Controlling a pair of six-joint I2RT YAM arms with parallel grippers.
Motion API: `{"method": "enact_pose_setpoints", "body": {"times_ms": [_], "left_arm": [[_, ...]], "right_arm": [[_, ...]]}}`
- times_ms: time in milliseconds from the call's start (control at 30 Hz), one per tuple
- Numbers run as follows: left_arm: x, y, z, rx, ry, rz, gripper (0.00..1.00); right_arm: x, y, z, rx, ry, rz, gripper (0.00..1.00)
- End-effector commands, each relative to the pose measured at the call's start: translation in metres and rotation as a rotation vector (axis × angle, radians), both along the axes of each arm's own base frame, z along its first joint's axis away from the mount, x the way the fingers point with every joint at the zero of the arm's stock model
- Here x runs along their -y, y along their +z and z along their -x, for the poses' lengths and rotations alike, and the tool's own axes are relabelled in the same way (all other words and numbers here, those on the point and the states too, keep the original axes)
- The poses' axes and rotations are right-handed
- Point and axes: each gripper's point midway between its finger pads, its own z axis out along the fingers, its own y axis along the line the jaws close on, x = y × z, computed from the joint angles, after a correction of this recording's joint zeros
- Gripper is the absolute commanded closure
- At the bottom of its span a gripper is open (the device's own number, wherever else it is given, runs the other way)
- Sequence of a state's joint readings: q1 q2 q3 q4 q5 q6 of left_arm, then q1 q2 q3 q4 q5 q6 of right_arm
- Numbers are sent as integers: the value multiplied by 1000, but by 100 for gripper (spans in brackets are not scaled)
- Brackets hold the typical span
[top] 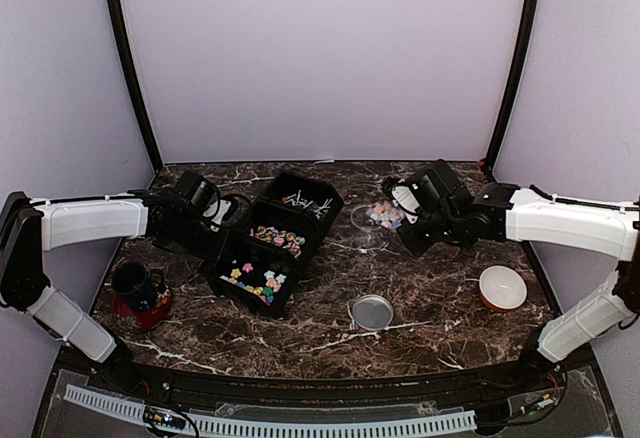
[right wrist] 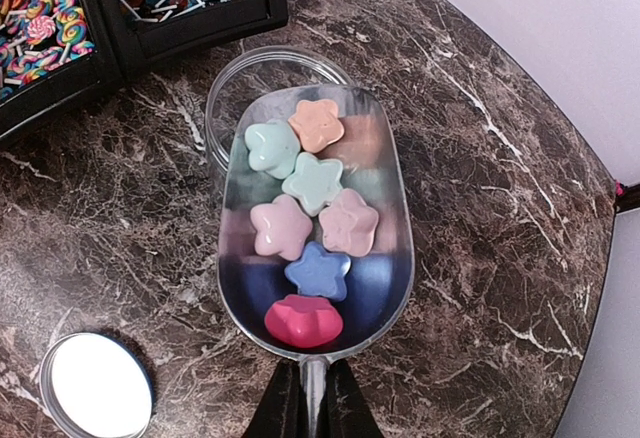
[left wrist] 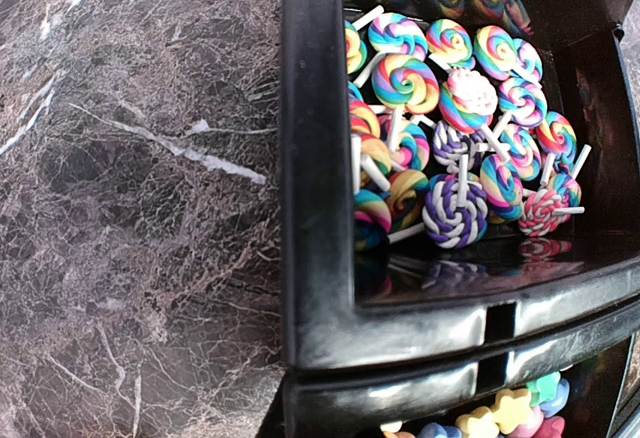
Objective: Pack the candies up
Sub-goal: Place the fake candies in the packing box.
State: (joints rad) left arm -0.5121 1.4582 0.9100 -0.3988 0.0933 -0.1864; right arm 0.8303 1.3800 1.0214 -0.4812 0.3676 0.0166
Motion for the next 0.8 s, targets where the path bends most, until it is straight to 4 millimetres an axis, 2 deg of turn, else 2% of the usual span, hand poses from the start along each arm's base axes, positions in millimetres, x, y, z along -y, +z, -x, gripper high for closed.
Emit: {"method": "enact_pose_setpoints", "body": {"times_ms": [0, 433, 500, 533, 767], "left_arm": [[28, 62, -33, 188, -24, 163, 100], [29, 62, -32, 184, -28, 165, 100], [29, 62, -32, 183, -28, 166, 100], [29, 62, -32, 183, -27, 166, 100], [29, 64, -32, 187, -28, 168, 100]], "right_arm": [[-4, 16, -12, 28, -25, -24, 100], [-4, 12, -17, -10, -33, 25, 100], [-2, 7, -16, -24, -35, 44, 100], [-5, 16, -19, -12, -36, 32, 100], [-6, 17, -19, -40, -29, 58, 100]]}}
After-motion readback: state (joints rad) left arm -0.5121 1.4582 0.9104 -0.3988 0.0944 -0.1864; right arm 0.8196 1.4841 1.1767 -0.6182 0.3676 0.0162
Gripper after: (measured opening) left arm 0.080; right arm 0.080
